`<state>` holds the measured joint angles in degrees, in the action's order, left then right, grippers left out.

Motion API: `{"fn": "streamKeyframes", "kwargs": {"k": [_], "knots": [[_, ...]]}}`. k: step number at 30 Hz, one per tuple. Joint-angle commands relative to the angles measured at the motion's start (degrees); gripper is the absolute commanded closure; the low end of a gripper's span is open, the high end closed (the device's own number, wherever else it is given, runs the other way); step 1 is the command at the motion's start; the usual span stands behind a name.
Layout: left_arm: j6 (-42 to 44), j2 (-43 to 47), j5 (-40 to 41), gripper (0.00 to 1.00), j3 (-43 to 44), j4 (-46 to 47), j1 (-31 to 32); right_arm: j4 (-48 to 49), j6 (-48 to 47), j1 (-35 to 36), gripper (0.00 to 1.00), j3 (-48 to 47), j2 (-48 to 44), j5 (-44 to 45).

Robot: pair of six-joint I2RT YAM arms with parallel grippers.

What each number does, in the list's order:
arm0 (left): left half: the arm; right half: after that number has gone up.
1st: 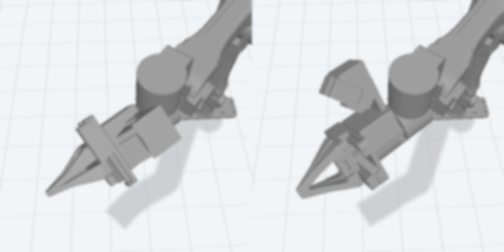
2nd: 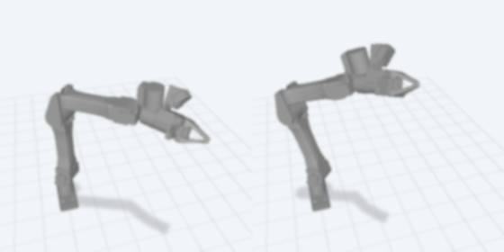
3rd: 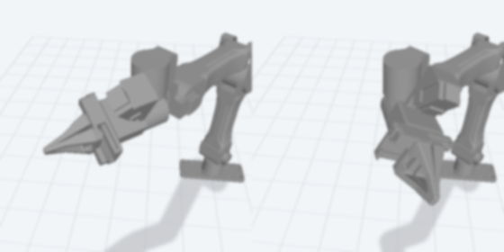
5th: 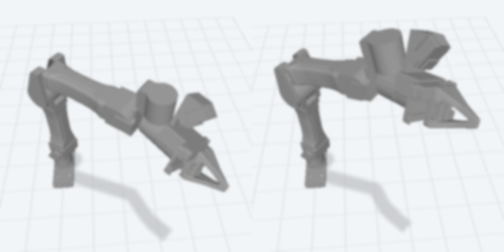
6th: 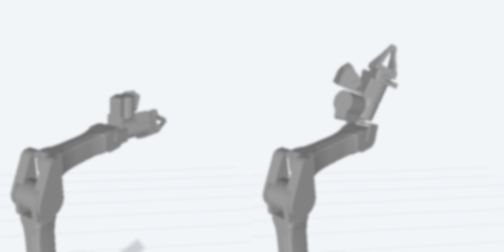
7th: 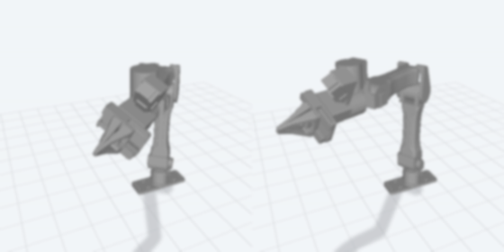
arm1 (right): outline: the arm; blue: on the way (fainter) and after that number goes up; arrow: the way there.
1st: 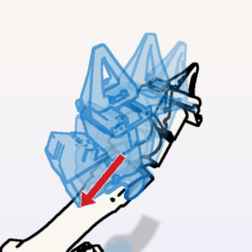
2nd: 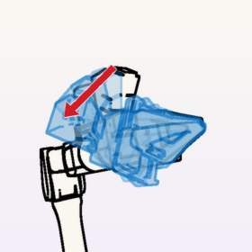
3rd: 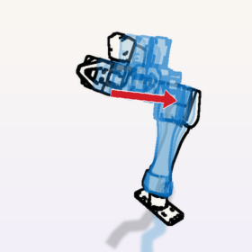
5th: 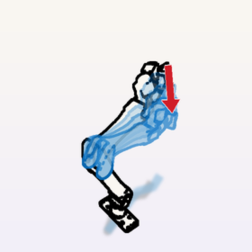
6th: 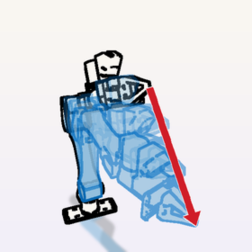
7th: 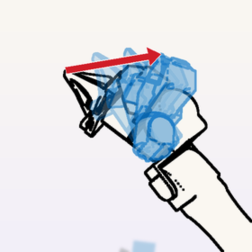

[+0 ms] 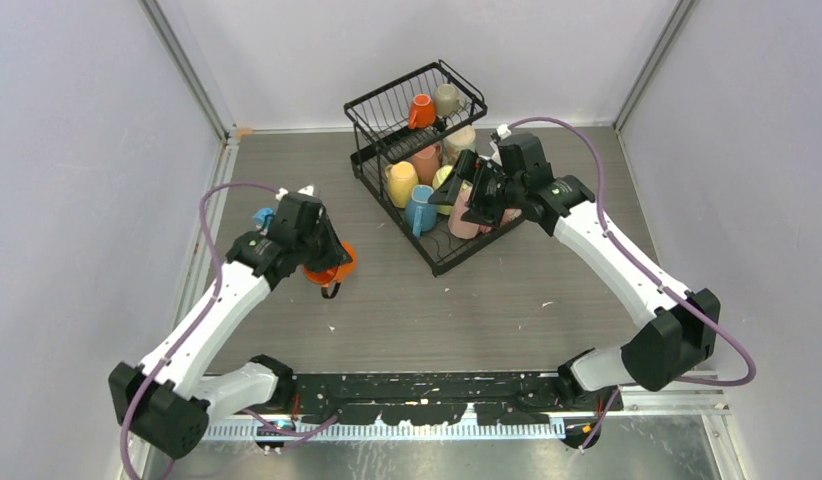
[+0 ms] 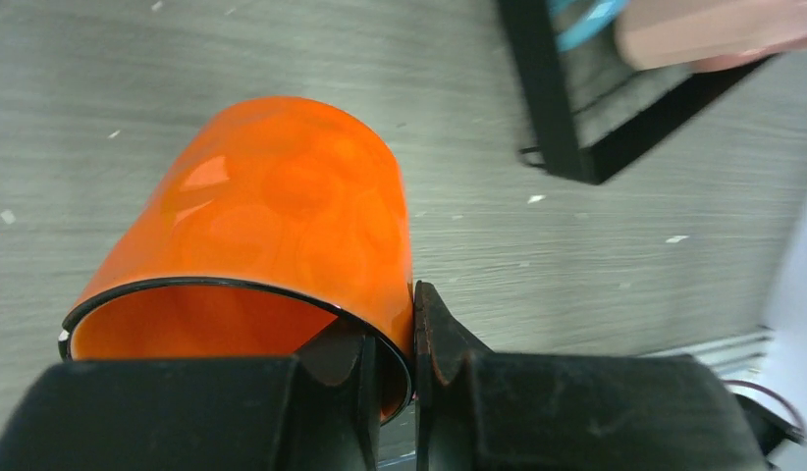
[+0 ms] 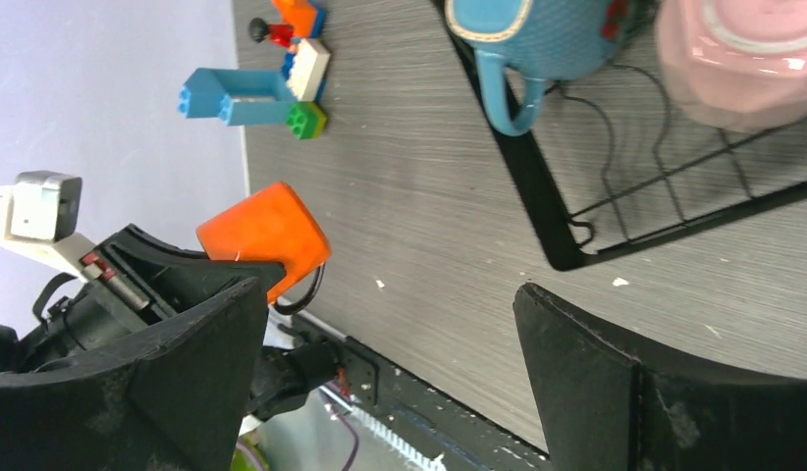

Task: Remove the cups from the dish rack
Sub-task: Place the cup at the center of the board.

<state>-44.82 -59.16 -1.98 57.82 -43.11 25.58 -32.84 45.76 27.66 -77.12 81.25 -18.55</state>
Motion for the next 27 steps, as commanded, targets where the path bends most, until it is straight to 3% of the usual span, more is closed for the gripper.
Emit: {"fn": "streamKeyframes", "kwargs": {"k": [1, 11, 27], "knots": [[4.7, -4.2, 5.1, 1.00, 3.3, -5.4, -0.2, -2.8, -3.8, 0.5, 0.00, 1.2, -4.2, 8.0], [6.6, -14.8, 5.3, 1.00, 3.5, -5.0, -0.2, -4.1, -4.9, 0.6, 0.00, 5.0, -8.7, 11.5], [8.6, -25.6, 8.0, 1.00, 3.6, -0.5, -0.8, -4.0, -5.2, 0.6, 0.00, 6.9, -9.7, 10.0]]}}
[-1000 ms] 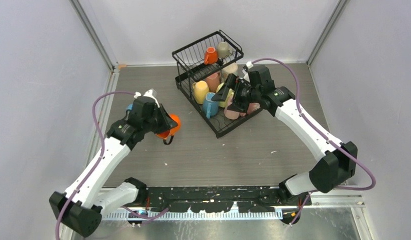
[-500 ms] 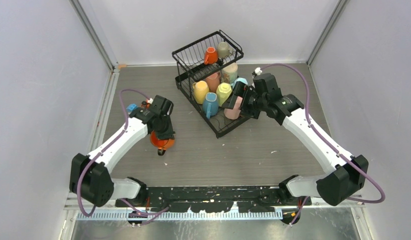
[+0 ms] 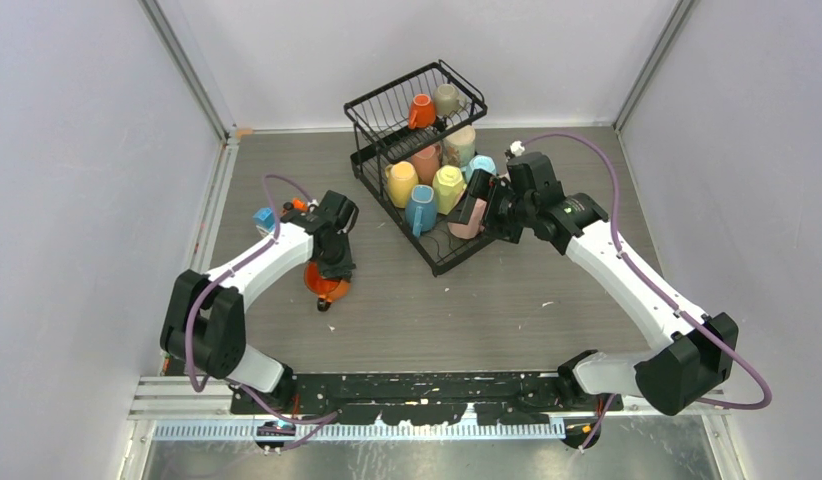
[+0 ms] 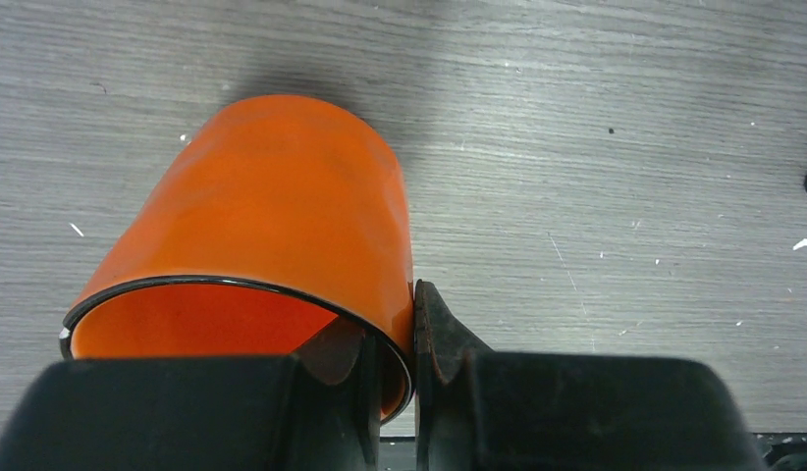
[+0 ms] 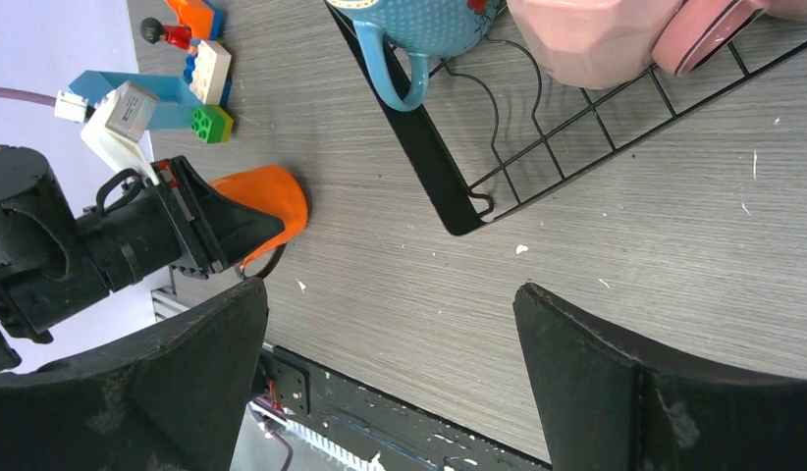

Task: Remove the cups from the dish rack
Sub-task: Place the cup at the center of the board.

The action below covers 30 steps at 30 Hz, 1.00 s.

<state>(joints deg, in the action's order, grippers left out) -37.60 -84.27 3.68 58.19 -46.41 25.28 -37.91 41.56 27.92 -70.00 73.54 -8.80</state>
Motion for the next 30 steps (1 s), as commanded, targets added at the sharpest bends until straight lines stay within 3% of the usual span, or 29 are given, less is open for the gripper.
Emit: {"fn": "streamKeyframes", "kwargs": {"k": [1, 8, 22, 30], "knots": [[1.5, -1.0, 2.5, 1.00, 3.4, 3.0, -0.6, 1.0, -1.1, 0.2, 0.00, -0.2, -1.9, 0.2], [1.7, -2.9, 2.3, 0.94, 2.9, 4.3, -0.9, 0.8, -1.3, 0.3, 0.00, 0.2, -1.7, 0.5], [2.7, -3.1, 1.5, 0.65, 3.0, 6.2, -1.0, 0.5, -2.2, 0.3, 0.00, 0.7, -0.7, 1.5], [4.9, 2.3, 1.3, 0.41, 4.8, 4.1, -1.0, -0.9, -2.5, 0.3, 0.00, 0.7, -0.6, 3.4]]}}
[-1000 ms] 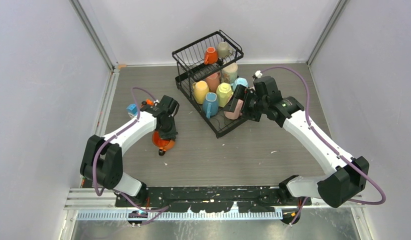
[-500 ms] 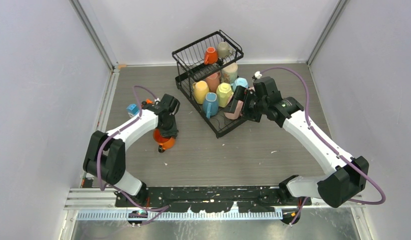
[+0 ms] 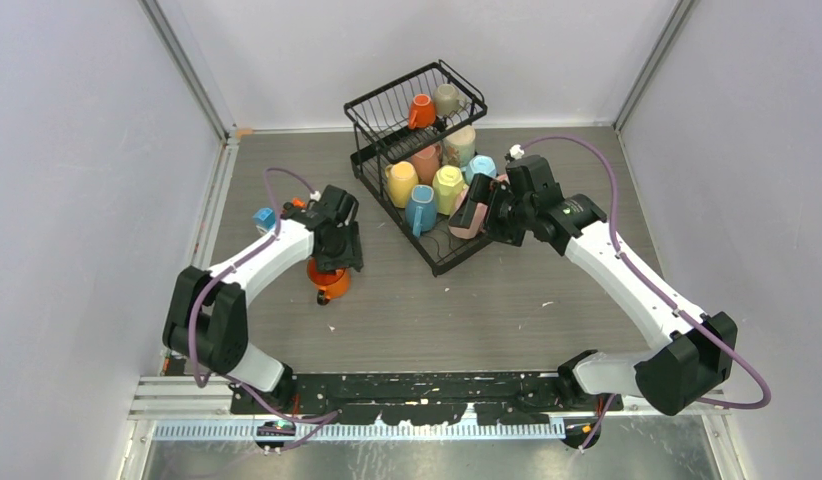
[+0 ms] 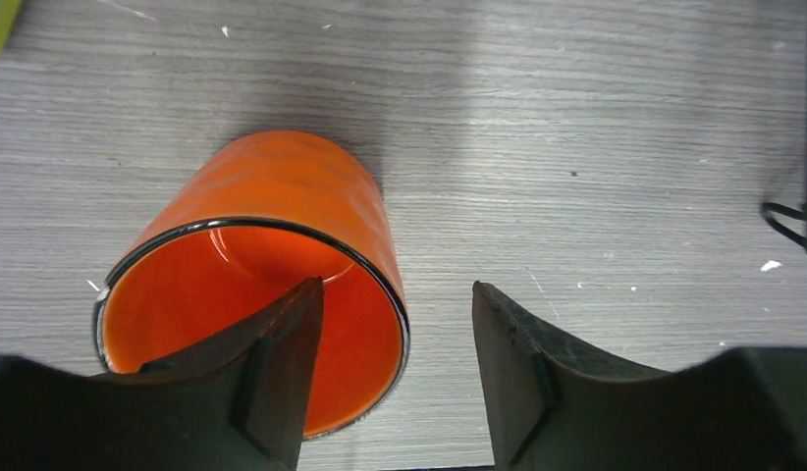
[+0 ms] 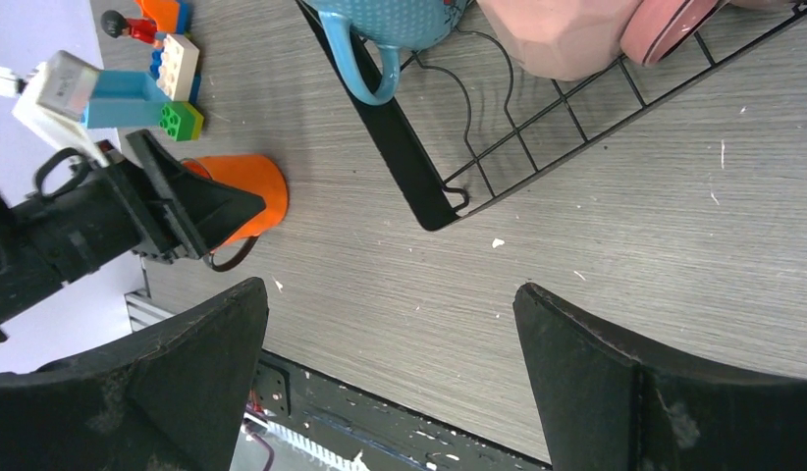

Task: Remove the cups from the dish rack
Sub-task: Place the cup at the center of the board.

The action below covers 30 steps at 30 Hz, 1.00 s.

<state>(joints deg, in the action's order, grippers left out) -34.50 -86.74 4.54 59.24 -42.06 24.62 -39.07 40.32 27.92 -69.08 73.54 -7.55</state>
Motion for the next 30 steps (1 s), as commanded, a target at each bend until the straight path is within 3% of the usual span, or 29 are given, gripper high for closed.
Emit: {"fn": "streamKeyframes", "kwargs": {"k": [1, 9, 14, 22, 30], "knots": [[1.8, 5.6, 0.1, 0.38, 4.0, -0.4, -0.4, 0.2, -1.3, 0.3, 0.00, -0.2, -0.5, 2.5], [2.3, 12.5, -3.8, 0.10, 6.0, -1.5, -0.4, -1.4, -2.1, 0.4, 0.00, -1.7, 2.2, 7.1], [2.6, 16.1, -7.3, 0.01, 6.6, -2.0, -0.4, -2.8, -2.5, 1.6, 0.00, -4.0, 4.3, 12.6], [3.4, 20.5, -12.2, 0.00, 8.6, -3.7, -0.4, -2.0, -0.2, 6.5, 0.00, -8.6, 10.0, 19.0], [5.0, 25.2, -15.1, 0.00, 10.4, -5.4, -0.4, 2.2, 2.7, 10.9, 0.07, -14.0, 18.6, 23.2]]}}
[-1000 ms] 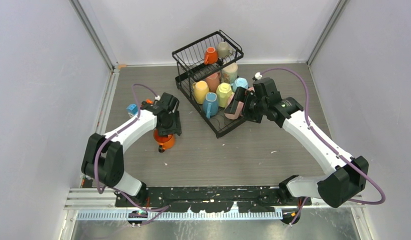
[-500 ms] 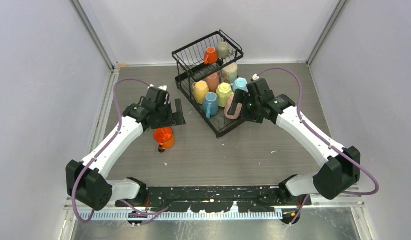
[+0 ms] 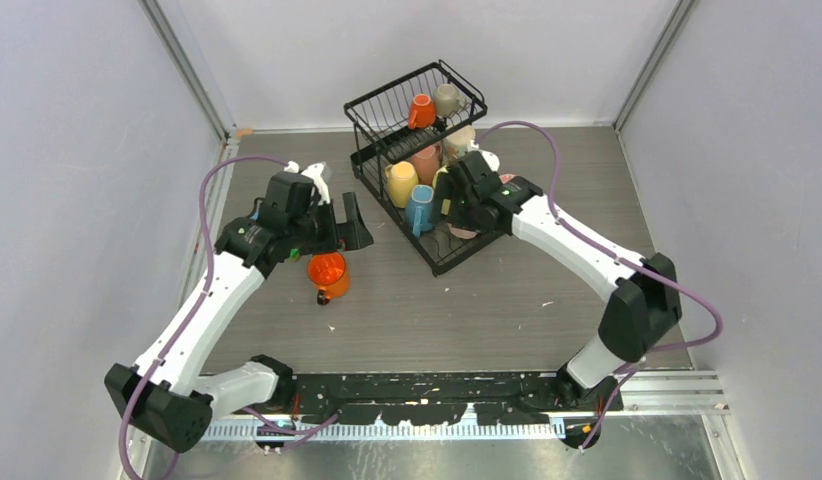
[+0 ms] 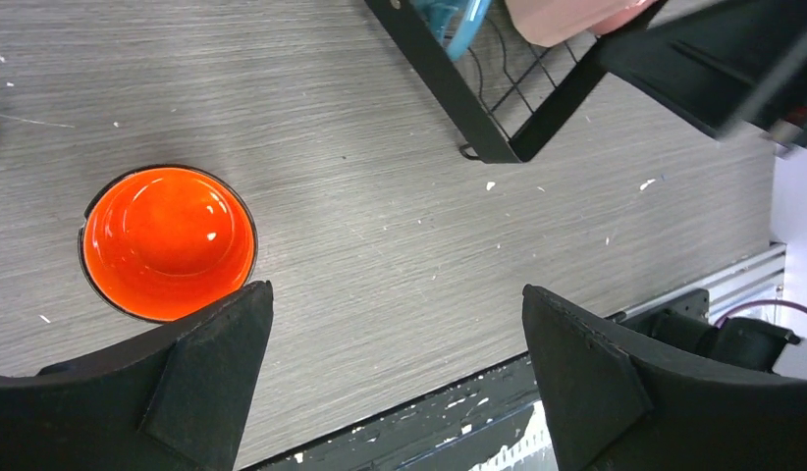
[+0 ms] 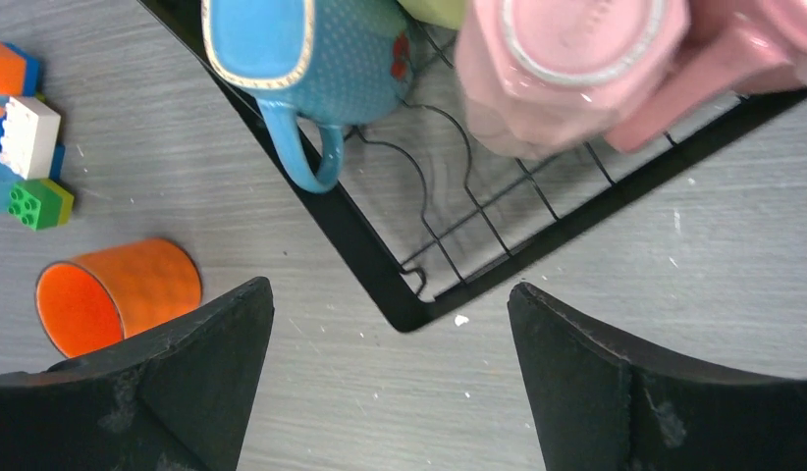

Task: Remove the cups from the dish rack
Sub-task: Place the cup at the center of the board, then unload the cup from the dish rack.

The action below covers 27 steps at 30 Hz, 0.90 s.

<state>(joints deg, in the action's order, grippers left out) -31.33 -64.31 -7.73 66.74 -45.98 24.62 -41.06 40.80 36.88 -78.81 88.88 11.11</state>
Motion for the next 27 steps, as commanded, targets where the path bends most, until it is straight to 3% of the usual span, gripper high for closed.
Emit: {"fn": "streamKeyframes", "kwargs": {"k": [1, 16, 27], "knots": [[1.9, 3.3, -3.0, 0.00, 3.0, -1.6, -0.4, 4.9, 2.3, 2.6, 0.08, -5.0, 4.4, 5.2], [2.9, 7.8, -4.1, 0.00, 4.7, -4.7, -0.4, 15.6, 4.5, 5.0, 0.41, -7.2, 15.5, 10.4], [3.1, 7.6, -4.3, 0.00, 6.1, -5.6, -0.4, 19.9, 4.8, 5.3, 0.49, -7.8, 19.7, 12.3]]}}
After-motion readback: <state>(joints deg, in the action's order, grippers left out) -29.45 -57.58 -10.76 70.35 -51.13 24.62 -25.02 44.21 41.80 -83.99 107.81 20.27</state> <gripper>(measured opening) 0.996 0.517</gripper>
